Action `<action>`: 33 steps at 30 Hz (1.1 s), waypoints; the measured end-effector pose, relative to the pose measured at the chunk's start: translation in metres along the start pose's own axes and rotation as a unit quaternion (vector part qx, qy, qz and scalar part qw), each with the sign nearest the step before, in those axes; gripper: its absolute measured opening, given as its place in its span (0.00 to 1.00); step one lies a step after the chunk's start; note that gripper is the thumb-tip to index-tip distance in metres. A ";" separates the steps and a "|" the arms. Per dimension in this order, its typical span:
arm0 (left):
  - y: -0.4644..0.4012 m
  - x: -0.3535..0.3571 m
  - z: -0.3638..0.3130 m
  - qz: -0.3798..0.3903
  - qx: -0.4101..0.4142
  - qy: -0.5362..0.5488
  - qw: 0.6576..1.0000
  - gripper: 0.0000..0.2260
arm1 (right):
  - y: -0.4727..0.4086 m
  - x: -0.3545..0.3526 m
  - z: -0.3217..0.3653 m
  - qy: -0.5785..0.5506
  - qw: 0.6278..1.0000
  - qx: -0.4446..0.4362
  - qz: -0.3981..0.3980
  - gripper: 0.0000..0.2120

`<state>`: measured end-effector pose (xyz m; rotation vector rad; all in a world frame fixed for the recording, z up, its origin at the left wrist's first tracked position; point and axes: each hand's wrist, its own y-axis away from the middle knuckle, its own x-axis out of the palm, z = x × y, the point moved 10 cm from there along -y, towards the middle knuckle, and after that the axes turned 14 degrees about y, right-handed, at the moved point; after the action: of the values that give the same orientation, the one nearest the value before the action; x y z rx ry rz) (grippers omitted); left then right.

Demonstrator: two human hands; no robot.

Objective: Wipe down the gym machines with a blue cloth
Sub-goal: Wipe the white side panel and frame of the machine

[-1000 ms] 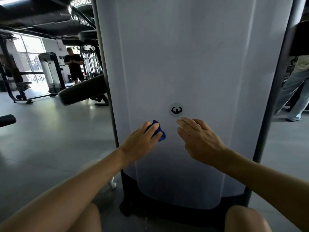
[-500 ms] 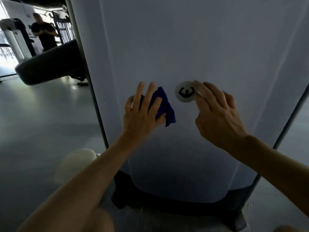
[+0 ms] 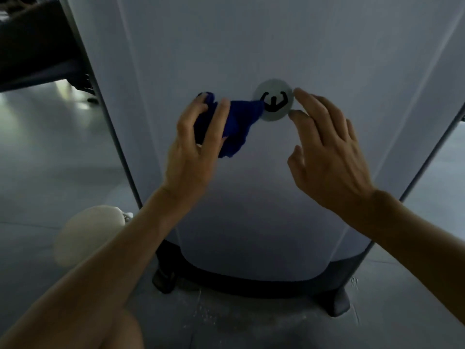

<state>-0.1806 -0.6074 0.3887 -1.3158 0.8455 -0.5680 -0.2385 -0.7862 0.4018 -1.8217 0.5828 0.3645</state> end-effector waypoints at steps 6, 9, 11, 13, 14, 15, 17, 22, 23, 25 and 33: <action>0.006 0.013 -0.006 0.020 0.084 0.021 0.996 0.19 | -0.006 0.002 0.007 -0.024 0.999 0.004 -0.042 0.23; 0.026 0.029 -0.010 0.062 0.109 -0.004 0.992 0.21 | 0.001 0.011 0.012 -0.025 0.999 0.006 -0.046 0.22; 0.031 0.033 -0.010 0.072 0.129 -0.010 0.989 0.23 | 0.007 0.019 0.017 -0.023 0.999 -0.002 -0.046 0.22; 0.034 0.033 -0.009 0.050 0.158 -0.016 0.986 0.22 | 0.014 0.026 0.024 -0.023 0.999 -0.014 -0.045 0.21; 0.038 0.033 -0.007 0.036 0.174 -0.014 0.984 0.20 | 0.018 0.029 0.027 -0.023 0.999 -0.020 -0.041 0.21; 0.045 0.034 -0.006 0.028 0.189 -0.014 0.981 0.19 | 0.021 0.033 0.030 -0.024 0.999 -0.027 -0.034 0.21; 0.067 0.038 -0.003 0.043 0.206 0.002 0.978 0.18 | 0.030 0.040 0.034 -0.027 0.999 -0.039 -0.022 0.22; 0.139 0.048 -0.004 0.156 0.258 0.023 0.953 0.12 | 0.048 0.053 0.046 -0.028 0.996 -0.082 -0.005 0.22; 0.150 0.049 -0.008 0.187 0.276 0.022 0.943 0.11 | 0.050 0.054 0.048 -0.028 0.995 -0.092 -0.003 0.21; 0.160 0.048 -0.014 0.240 0.306 0.012 0.921 0.11 | 0.051 0.052 0.050 -0.024 0.994 -0.104 -0.001 0.20; 0.046 0.010 -0.004 0.184 0.182 0.016 0.966 0.23 | 0.010 0.017 0.028 -0.012 0.997 -0.069 -0.016 0.24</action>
<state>-0.1821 -0.6088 0.3419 -0.7918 0.9341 -0.4230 -0.2293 -0.7660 0.3759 -1.9545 0.5221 0.4124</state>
